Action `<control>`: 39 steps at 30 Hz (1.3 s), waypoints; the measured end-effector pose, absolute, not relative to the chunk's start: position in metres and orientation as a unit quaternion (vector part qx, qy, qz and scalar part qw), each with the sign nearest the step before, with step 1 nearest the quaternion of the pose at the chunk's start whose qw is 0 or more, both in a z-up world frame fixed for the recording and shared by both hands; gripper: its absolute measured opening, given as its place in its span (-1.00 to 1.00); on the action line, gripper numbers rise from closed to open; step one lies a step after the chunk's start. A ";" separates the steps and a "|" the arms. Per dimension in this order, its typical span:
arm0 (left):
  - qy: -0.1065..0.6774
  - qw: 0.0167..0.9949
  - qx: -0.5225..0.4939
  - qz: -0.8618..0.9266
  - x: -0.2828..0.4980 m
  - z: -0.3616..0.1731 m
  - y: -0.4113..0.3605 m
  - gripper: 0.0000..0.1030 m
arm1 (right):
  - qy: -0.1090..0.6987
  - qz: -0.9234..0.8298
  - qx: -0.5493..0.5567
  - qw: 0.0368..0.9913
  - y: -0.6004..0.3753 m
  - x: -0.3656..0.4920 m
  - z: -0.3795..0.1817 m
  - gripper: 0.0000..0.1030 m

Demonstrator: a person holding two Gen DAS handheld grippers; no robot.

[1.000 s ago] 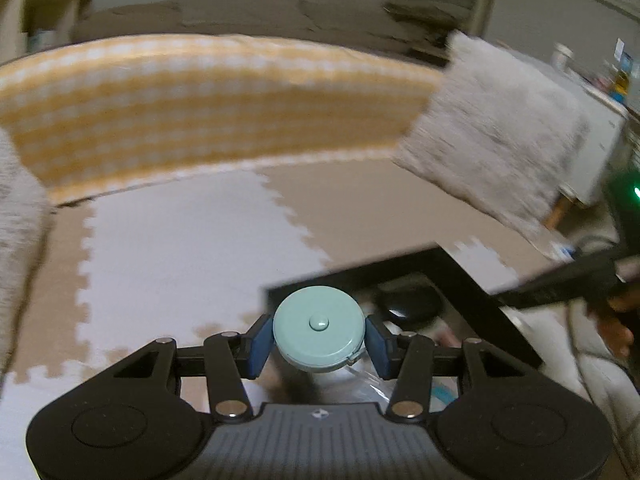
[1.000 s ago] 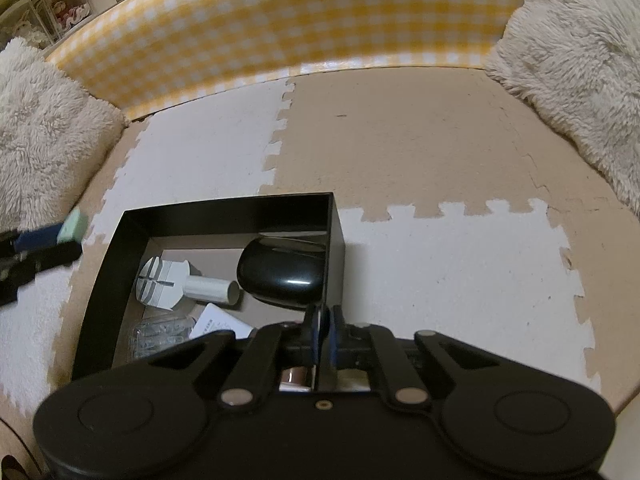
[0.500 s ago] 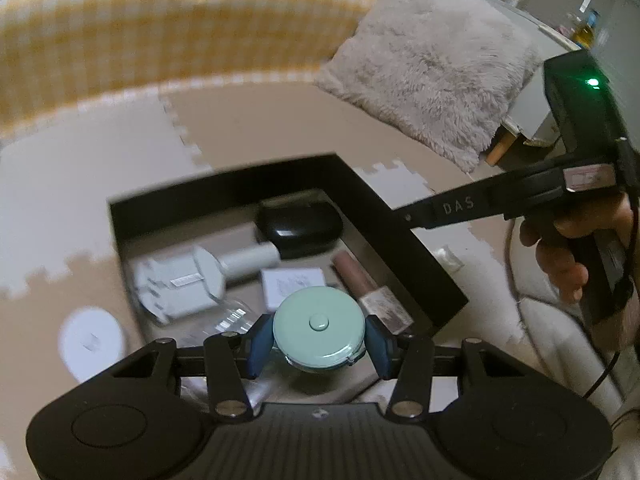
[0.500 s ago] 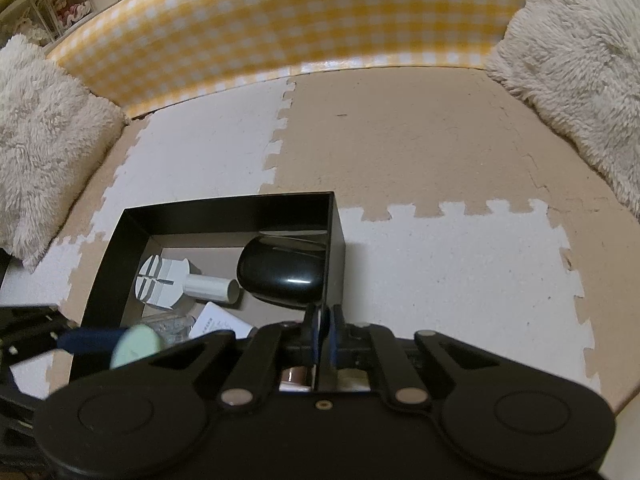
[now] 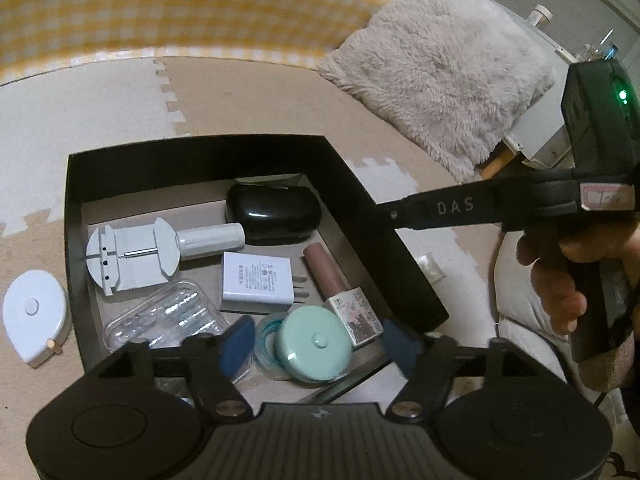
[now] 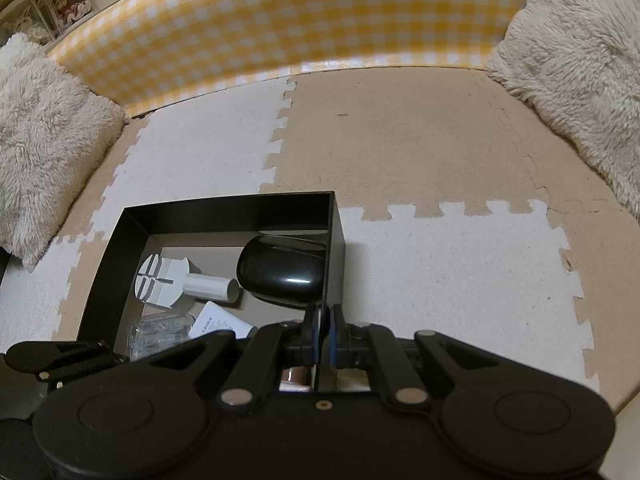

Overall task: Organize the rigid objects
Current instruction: 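Carry the green tape measure into the black box and open the left tool, then move the left tool to the white tape measure and close on it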

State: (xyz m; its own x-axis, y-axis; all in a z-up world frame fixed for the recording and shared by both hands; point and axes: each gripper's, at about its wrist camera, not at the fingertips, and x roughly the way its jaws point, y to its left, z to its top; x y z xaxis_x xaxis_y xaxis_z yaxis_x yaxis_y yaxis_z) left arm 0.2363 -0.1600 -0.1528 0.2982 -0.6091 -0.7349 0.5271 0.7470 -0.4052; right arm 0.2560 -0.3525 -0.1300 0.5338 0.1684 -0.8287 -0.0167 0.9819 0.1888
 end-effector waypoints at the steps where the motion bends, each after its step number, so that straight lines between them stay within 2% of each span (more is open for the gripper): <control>1: 0.477 0.804 -0.043 -0.353 0.237 -0.152 -0.159 0.56 | 0.480 0.053 0.079 0.872 -0.352 0.256 -0.130 -0.89; 17: 0.476 0.812 -0.015 -0.339 0.229 -0.131 -0.155 0.98 | 0.480 0.054 0.081 0.872 -0.351 0.255 -0.130 -0.89; 39: 0.424 0.857 0.009 -0.291 0.224 -0.082 -0.122 1.00 | 0.481 0.054 0.083 0.871 -0.351 0.255 -0.131 -0.89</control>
State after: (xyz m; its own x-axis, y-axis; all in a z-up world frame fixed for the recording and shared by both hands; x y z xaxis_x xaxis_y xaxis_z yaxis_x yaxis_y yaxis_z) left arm 0.2242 -0.1219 -0.0819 0.4706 -0.4918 -0.7326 0.5070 0.8302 -0.2316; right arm 0.2554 -0.3509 -0.1307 0.5322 0.1734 -0.8287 -0.0137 0.9804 0.1963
